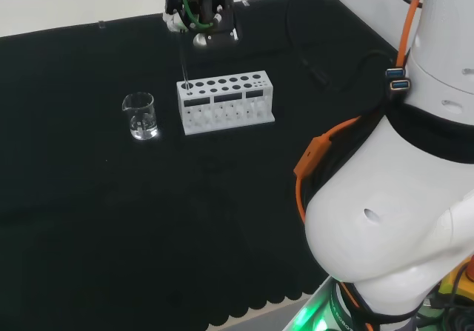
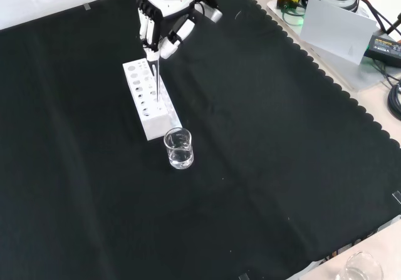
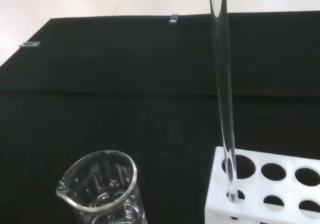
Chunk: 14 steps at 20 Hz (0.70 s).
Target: Take the glass rod from the white test tube rack.
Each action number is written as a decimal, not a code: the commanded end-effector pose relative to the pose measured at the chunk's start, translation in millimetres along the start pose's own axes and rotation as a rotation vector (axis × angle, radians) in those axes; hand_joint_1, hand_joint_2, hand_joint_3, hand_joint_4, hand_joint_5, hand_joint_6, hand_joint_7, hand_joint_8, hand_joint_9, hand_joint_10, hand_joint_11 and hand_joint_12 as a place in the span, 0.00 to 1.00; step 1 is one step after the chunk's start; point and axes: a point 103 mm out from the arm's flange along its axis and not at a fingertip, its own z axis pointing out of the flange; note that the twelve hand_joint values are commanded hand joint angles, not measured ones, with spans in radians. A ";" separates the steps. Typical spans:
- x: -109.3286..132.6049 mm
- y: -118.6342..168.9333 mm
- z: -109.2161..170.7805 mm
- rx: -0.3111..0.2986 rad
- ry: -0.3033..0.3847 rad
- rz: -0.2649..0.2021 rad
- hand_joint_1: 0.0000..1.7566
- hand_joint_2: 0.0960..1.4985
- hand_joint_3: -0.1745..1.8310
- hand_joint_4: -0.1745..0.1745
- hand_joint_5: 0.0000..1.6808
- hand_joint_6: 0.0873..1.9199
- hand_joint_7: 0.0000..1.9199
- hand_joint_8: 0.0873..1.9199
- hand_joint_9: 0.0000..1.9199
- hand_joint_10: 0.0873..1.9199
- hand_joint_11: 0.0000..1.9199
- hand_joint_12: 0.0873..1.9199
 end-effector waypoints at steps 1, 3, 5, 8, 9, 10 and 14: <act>-4.6 -16.5 -30.3 0.016 -0.045 0.028 0.81 0.68 0.00 0.00 0.79 0.00 0.63 0.35 0.74 0.30 0.81 0.24; -5.7 -22.8 -39.2 0.020 -0.050 0.034 0.81 0.68 0.00 0.00 0.79 0.00 0.63 0.35 0.74 0.30 0.81 0.24; -5.9 -29.1 -48.1 0.016 -0.056 0.037 0.81 0.68 0.00 0.00 0.79 0.00 0.63 0.35 0.74 0.30 0.81 0.24; -5.4 -38.6 -62.0 0.008 -0.059 0.045 0.81 0.69 0.00 0.00 0.79 0.00 0.63 0.35 0.74 0.31 0.81 0.24; -4.8 -41.2 -65.9 0.006 -0.057 0.046 0.81 0.69 0.00 0.00 0.79 0.00 0.63 0.36 0.74 0.31 0.81 0.24; -4.2 -43.4 -69.1 0.001 -0.057 0.047 0.81 0.69 0.00 0.00 0.79 0.00 0.63 0.36 0.73 0.31 0.81 0.24; 0.5 -52.5 -79.2 -0.015 -0.051 0.047 0.81 0.69 0.00 0.00 0.79 0.00 0.63 0.36 0.73 0.32 0.81 0.24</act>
